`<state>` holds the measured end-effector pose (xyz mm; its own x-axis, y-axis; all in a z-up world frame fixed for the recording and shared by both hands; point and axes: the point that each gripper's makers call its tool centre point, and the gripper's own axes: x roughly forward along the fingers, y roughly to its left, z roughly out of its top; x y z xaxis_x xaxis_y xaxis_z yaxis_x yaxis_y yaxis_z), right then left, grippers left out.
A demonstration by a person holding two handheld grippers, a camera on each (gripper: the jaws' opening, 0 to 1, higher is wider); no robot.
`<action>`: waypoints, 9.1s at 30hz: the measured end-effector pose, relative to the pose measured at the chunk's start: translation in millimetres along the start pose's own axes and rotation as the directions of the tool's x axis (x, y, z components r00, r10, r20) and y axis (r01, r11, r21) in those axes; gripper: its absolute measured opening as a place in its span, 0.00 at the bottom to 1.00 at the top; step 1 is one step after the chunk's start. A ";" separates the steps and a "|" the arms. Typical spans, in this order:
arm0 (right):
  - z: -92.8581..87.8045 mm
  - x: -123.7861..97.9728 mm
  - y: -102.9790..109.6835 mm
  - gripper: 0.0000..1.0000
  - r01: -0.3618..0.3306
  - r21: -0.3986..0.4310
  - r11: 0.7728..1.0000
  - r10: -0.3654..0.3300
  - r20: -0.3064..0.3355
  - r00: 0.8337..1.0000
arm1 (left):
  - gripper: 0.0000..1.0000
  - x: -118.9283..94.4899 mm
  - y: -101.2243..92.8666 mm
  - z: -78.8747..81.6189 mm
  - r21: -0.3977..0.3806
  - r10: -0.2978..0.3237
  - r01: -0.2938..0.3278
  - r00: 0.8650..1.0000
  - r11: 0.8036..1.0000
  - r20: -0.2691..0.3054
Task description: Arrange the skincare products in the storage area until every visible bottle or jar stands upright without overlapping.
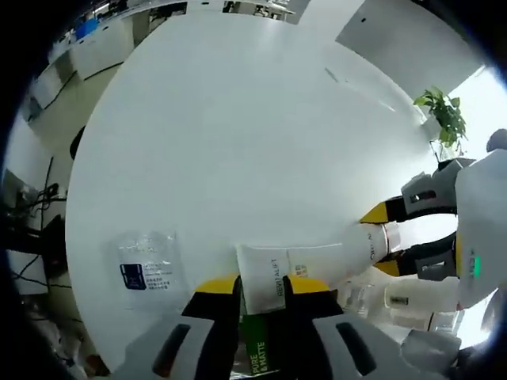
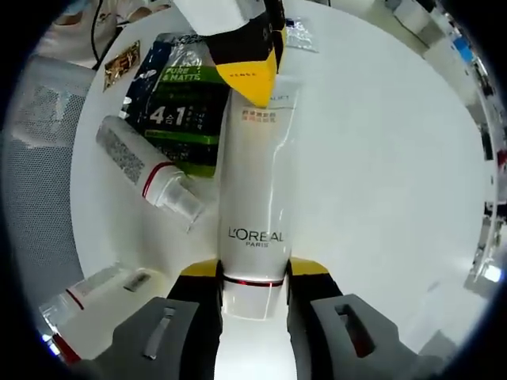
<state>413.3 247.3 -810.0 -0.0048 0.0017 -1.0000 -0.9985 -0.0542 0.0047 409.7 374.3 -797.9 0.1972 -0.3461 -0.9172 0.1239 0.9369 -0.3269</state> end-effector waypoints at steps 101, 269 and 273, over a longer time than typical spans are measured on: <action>-28.1 -32.8 -3.9 0.31 -0.021 0.605 0.796 -0.535 0.720 0.442 | 0.19 -44.1 -207.1 31.9 0.624 -0.338 -0.022 0.825 0.781 0.453; -45.7 -67.9 133.5 0.35 -0.077 0.581 0.810 -0.449 0.700 0.556 | 0.18 -37.9 -136.3 -80.0 0.629 -0.385 0.069 0.840 0.774 0.381; -50.7 -67.2 133.8 0.35 -0.057 0.586 0.809 -0.453 0.681 0.575 | 0.18 -45.4 -130.1 -77.4 0.631 -0.368 0.045 0.843 0.774 0.391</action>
<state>282.7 189.4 -742.2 0.4123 0.7058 -0.5761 -0.8388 0.5408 0.0622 309.3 271.9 -731.3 0.5011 -0.6563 -0.5641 0.7189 0.6786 -0.1509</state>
